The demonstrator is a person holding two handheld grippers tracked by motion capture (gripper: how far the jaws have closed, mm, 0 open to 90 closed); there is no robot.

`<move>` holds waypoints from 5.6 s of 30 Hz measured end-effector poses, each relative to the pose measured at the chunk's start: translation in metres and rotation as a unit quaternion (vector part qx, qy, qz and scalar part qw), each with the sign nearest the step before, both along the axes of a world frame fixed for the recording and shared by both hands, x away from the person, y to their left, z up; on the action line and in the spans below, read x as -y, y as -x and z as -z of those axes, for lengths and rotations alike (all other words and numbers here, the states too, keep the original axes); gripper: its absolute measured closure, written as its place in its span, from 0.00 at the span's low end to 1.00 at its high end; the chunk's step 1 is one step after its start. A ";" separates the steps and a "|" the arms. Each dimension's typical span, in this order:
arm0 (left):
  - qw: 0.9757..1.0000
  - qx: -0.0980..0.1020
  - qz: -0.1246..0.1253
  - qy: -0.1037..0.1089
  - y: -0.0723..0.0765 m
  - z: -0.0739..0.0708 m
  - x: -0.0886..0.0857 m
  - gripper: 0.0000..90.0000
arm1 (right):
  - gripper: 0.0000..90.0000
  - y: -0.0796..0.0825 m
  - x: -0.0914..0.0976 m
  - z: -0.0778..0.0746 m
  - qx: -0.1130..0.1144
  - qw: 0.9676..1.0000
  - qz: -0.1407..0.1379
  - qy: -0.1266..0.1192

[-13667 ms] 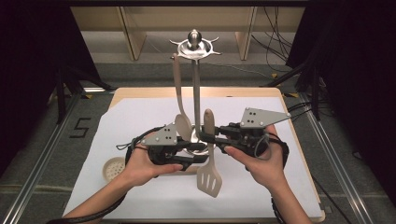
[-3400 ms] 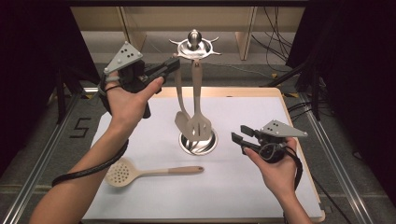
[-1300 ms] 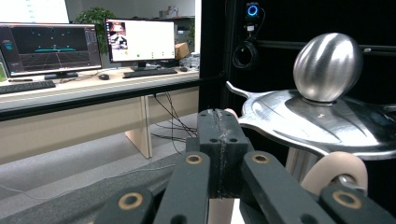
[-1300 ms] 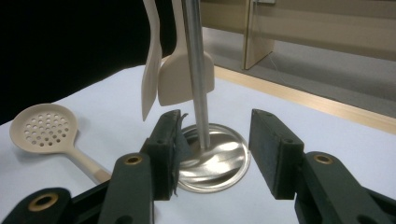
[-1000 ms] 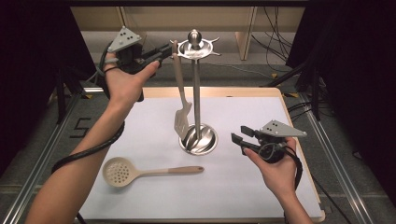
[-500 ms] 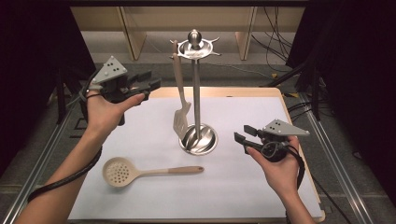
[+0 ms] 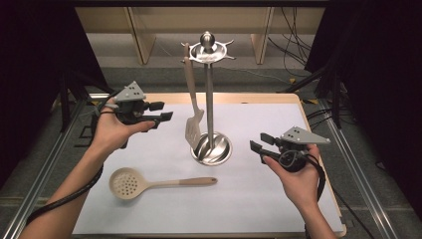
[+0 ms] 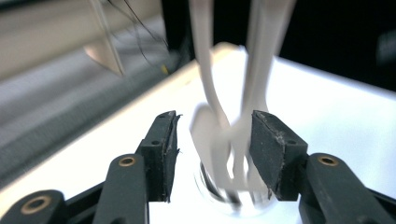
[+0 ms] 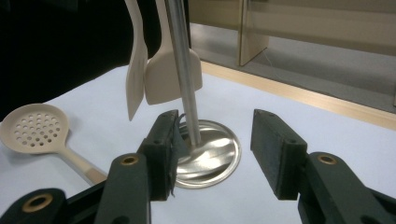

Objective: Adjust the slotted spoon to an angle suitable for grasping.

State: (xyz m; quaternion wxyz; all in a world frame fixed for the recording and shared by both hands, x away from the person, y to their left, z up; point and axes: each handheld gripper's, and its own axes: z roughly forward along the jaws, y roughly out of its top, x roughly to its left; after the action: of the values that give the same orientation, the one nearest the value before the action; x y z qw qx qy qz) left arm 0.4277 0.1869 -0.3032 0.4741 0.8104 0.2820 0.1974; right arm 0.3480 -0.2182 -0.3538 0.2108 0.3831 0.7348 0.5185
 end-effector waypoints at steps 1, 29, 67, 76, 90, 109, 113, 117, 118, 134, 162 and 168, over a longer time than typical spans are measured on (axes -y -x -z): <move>1.000 -0.015 0.004 -0.021 0.000 0.004 0.002 0.57 | 0.59 -0.002 0.003 0.000 0.008 1.000 -0.008 0.008; 0.902 -0.209 0.194 -0.325 0.020 0.110 0.038 0.71 | 0.58 0.004 -0.001 -0.007 -0.004 1.000 -0.003 0.011; 0.832 -0.237 0.195 -0.462 0.026 0.156 0.059 0.86 | 0.58 0.003 -0.003 -0.003 -0.003 1.000 -0.010 0.014; 0.856 -0.210 0.206 -0.426 0.029 0.151 0.045 0.87 | 0.59 0.003 -0.004 -0.003 -0.017 1.000 -0.008 0.006; 0.913 -0.155 0.206 -0.315 0.044 0.124 0.042 0.87 | 0.58 0.003 -0.004 -0.004 -0.013 1.000 -0.011 0.016; 0.987 -0.095 0.112 -0.067 0.069 0.095 0.060 0.87 | 0.59 0.006 -0.012 -0.002 -0.017 1.000 -0.019 0.006; 0.991 -0.097 0.094 -0.016 0.071 0.090 0.067 0.87 | 0.59 0.007 -0.018 -0.002 -0.015 0.999 -0.033 -0.003; 0.993 -0.081 0.083 -0.005 0.073 0.086 0.073 0.87 | 0.59 0.010 -0.028 -0.001 -0.017 0.999 -0.050 -0.008; 0.994 -0.079 0.081 -0.001 0.073 0.086 0.075 0.87 | 0.59 0.012 -0.033 0.000 -0.022 0.998 -0.054 -0.020; 0.995 -0.050 0.080 -0.006 0.075 0.080 0.095 0.87 | 0.59 0.010 -0.068 -0.005 -0.006 0.997 -0.078 -0.029; 0.996 -0.026 0.080 -0.020 0.080 0.077 0.115 0.86 | 0.83 0.013 -0.071 -0.018 -0.027 0.993 -0.063 -0.099; 0.993 -0.028 0.111 -0.005 0.078 0.074 0.114 0.85 | 0.85 0.016 -0.075 -0.026 -0.010 0.992 -0.102 -0.076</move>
State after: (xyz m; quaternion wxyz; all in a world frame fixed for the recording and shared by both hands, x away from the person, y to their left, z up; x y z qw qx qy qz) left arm 0.3499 0.0732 -0.3771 0.4805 0.8445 0.2025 0.1221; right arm 0.3318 -0.1434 -0.3276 0.1197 0.3263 0.7303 0.5881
